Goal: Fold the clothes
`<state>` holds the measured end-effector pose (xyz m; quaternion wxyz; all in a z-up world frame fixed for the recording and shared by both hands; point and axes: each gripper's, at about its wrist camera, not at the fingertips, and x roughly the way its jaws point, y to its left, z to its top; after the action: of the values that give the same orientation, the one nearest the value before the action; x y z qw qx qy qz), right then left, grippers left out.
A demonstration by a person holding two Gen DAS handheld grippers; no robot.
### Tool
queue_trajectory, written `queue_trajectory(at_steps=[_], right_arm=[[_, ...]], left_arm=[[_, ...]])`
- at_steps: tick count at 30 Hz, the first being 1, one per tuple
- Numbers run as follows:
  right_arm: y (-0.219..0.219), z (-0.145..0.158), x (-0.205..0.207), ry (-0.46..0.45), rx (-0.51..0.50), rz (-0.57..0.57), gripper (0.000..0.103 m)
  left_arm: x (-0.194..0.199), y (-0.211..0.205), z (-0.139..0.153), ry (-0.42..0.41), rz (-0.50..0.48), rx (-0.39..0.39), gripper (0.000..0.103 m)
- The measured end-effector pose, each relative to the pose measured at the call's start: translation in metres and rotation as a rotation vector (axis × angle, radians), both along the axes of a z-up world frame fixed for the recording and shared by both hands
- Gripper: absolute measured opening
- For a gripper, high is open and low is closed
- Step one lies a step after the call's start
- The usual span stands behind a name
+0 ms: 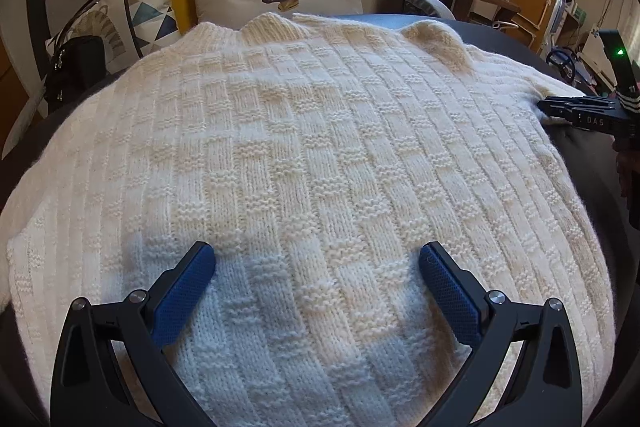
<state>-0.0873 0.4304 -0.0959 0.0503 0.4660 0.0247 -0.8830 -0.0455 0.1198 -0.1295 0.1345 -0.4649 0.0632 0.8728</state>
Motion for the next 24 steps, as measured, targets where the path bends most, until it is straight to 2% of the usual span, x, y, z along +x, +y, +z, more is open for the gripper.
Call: queue_trajectory(at_steps=[3,6,8,12,16,17,21,24], right_arm=[[-0.005,0.016,0.006,0.025,-0.089,-0.01,0.028],[-0.029,0.037,0.028,0.055,-0.227,0.045,0.028],[-0.057,0.042,0.041,0.037,-0.251,0.116,0.029],[-0.114,0.025,0.057,-0.023,-0.141,0.258,0.029],[-0.135,0.0,0.065,-0.027,0.0,0.282,0.03],[-0.134,-0.002,0.067,-0.032,-0.016,0.275,0.03],[-0.101,0.007,0.082,-0.061,-0.235,0.194,0.03],[-0.073,0.012,0.107,-0.08,-0.346,0.138,0.032]], left_arm=[[0.006,-0.006,0.006,-0.002,-0.02,0.024,0.103],[0.018,-0.015,0.014,0.058,-0.021,-0.028,0.103],[0.023,-0.024,0.016,0.083,-0.019,-0.066,0.103],[0.03,-0.054,0.009,0.094,0.015,-0.128,0.103],[0.035,-0.097,0.006,0.07,0.092,-0.08,0.103],[0.035,-0.105,0.006,0.069,0.111,-0.085,0.103],[0.036,-0.138,0.01,0.057,0.176,-0.052,0.103],[0.04,-0.145,0.012,0.069,0.182,-0.051,0.103]])
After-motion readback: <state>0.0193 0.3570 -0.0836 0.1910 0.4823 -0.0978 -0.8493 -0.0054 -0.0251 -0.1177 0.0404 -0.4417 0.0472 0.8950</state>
